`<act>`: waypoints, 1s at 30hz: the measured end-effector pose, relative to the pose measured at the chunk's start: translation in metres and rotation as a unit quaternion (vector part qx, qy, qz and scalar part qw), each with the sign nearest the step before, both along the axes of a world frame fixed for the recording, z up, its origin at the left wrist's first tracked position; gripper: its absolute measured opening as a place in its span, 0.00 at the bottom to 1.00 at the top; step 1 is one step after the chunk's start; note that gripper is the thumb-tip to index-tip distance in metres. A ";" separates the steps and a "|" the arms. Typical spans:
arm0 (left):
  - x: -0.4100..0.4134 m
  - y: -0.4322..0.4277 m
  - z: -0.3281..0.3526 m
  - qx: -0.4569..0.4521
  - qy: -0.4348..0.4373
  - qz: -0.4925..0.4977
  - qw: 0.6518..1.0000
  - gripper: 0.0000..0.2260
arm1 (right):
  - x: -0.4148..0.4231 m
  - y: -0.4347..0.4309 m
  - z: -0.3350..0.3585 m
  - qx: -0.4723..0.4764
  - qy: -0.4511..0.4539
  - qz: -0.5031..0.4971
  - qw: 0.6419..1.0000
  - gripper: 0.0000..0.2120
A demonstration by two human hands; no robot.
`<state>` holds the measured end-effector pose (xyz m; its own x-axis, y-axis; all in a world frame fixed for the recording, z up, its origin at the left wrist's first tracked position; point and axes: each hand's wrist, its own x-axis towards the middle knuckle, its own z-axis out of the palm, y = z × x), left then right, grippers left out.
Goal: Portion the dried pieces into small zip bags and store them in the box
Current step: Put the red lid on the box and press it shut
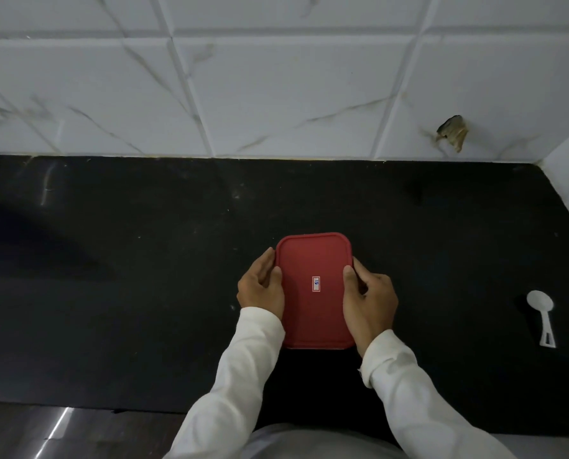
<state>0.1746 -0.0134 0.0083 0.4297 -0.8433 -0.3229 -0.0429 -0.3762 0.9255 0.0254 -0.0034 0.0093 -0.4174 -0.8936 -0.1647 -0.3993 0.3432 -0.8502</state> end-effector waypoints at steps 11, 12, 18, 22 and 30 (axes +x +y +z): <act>-0.003 0.009 -0.006 0.010 -0.111 -0.047 0.993 0.19 | -0.004 -0.002 -0.006 0.039 0.011 0.016 0.999 0.17; -0.003 0.010 -0.007 0.009 -0.119 -0.050 0.992 0.19 | -0.004 -0.002 -0.006 0.036 0.020 0.024 0.999 0.17; 0.002 -0.002 0.002 0.010 -0.275 -0.176 0.945 0.25 | 0.000 -0.005 -0.001 0.016 0.190 0.119 0.974 0.23; -0.011 -0.015 -0.001 0.006 -0.377 -0.303 0.875 0.25 | 0.013 -0.016 -0.002 0.009 0.311 0.245 0.918 0.30; -0.017 -0.021 -0.024 0.034 -0.484 -0.340 0.806 0.39 | 0.017 -0.019 -0.017 0.033 0.352 0.289 0.890 0.32</act>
<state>0.1573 -0.0348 -0.0158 -0.0464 -0.9844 -0.1697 -0.9495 -0.0093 0.3137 0.0422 -0.0228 -0.0081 0.0880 -0.9907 -0.1034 -0.9507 -0.0525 -0.3057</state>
